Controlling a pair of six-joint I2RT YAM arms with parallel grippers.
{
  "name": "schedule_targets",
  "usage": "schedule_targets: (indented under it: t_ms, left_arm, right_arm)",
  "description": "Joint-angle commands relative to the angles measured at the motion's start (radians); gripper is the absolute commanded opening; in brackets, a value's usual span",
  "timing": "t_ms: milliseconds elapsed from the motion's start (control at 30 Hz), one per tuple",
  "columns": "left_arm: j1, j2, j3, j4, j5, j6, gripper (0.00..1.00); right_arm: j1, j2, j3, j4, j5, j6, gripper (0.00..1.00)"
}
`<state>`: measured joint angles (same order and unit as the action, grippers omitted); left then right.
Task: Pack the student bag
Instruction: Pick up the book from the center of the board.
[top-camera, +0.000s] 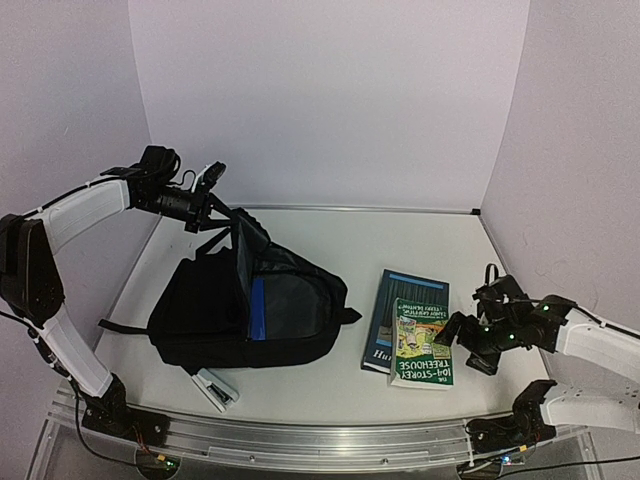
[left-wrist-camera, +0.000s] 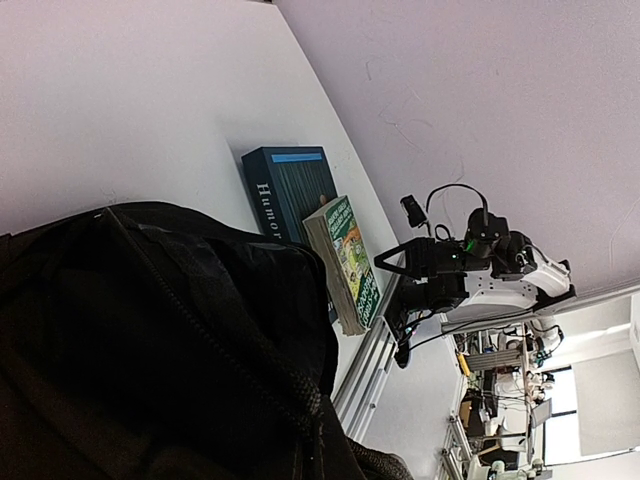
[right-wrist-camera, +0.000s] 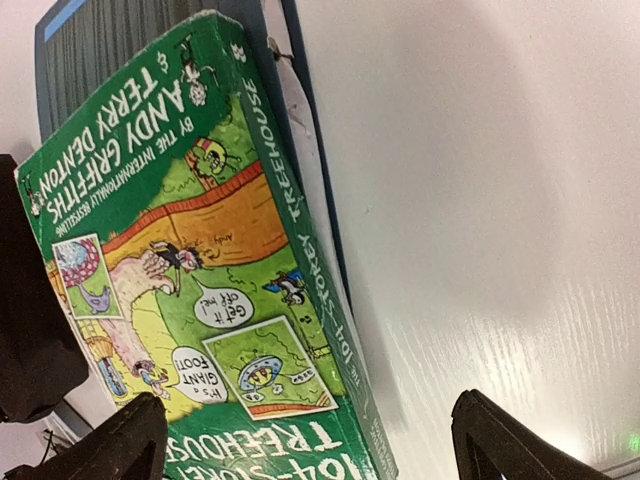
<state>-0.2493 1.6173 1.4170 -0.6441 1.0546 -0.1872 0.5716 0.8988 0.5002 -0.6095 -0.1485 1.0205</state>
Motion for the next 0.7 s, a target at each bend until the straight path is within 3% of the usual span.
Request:
schedule_targets:
  t_ms: [0, 367, 567, 667]
  left_arm:
    - [0.005, -0.001, 0.009, 0.055, 0.031, -0.001, 0.00]
    - [0.005, -0.009, 0.009, 0.054, 0.037, -0.005, 0.00]
    - [0.005, -0.012, 0.009, 0.057, 0.038, -0.006, 0.00]
    - [0.004, -0.014, 0.008, 0.058, 0.039, -0.008, 0.00]
  right_arm:
    - [-0.001, 0.002, -0.057, 0.088, -0.116, -0.014, 0.98]
    - [-0.001, 0.081, -0.130, 0.240, -0.228, 0.004, 0.95]
    - [-0.002, 0.072, -0.165, 0.296, -0.241, 0.042, 0.83]
    - [0.000, 0.050, -0.185, 0.315, -0.239, 0.070, 0.64]
